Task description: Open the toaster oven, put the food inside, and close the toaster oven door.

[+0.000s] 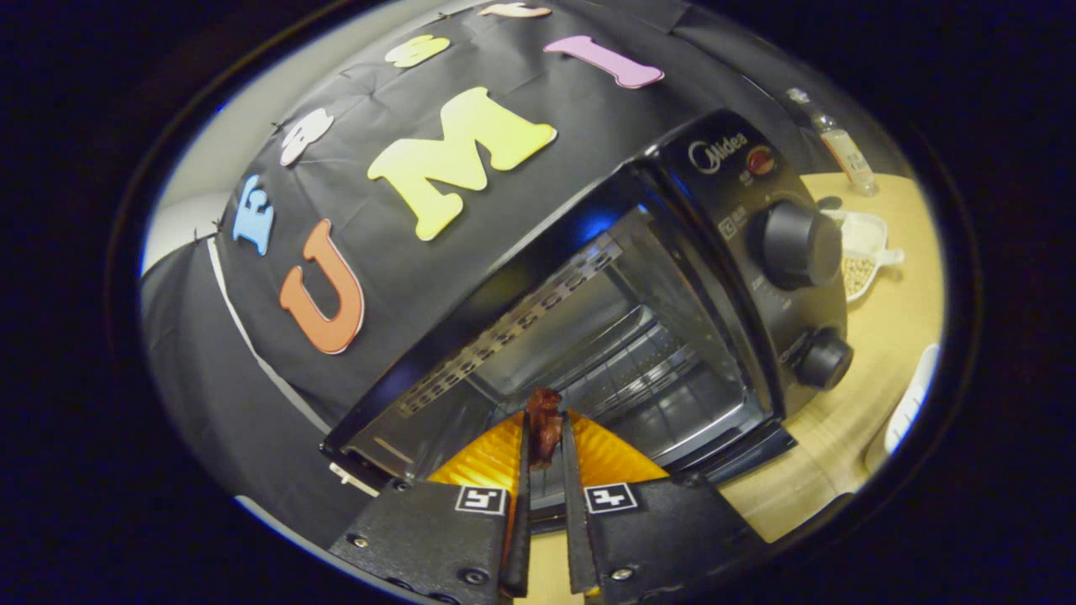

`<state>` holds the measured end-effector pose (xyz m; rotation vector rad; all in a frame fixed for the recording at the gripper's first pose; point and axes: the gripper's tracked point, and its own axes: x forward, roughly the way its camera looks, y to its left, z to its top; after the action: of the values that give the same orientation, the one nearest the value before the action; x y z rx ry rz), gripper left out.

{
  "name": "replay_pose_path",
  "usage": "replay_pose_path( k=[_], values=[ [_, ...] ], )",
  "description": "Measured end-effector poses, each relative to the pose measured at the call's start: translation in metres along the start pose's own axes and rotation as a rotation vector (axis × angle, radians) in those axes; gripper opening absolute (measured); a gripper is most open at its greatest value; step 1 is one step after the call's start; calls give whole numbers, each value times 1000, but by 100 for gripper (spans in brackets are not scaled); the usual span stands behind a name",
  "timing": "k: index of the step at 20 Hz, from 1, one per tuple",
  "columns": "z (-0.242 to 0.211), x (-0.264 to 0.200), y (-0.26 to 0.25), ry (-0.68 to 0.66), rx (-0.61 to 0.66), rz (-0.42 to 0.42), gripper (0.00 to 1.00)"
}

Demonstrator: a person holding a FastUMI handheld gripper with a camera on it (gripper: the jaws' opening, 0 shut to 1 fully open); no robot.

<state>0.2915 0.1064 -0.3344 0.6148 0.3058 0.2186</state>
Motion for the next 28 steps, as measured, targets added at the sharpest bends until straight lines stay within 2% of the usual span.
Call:
replay_pose_path(
  k=[3,4,6,11,17,18,19,21,23,24,25,28],
  values=[
    [13,-4,-13,-61,-44,-58,26],
    [15,-5,-14,-77,-54,-62,40],
    [17,-9,-15,-96,-88,-71,44],
    [8,-35,-1,-103,-112,-24,56],
    [0,-99,31,-174,-344,21,63],
    [-3,-112,36,-174,-405,28,70],
    [-5,-129,34,-187,-458,-2,78],
    [-8,-161,43,-210,-506,-4,82],
    [-8,-189,52,-224,-574,-20,94],
    [-13,-201,49,-210,-621,-53,100],
    [-19,-209,48,-189,-651,-77,100],
    [-46,-228,54,-76,-629,-54,100]
  ],
)
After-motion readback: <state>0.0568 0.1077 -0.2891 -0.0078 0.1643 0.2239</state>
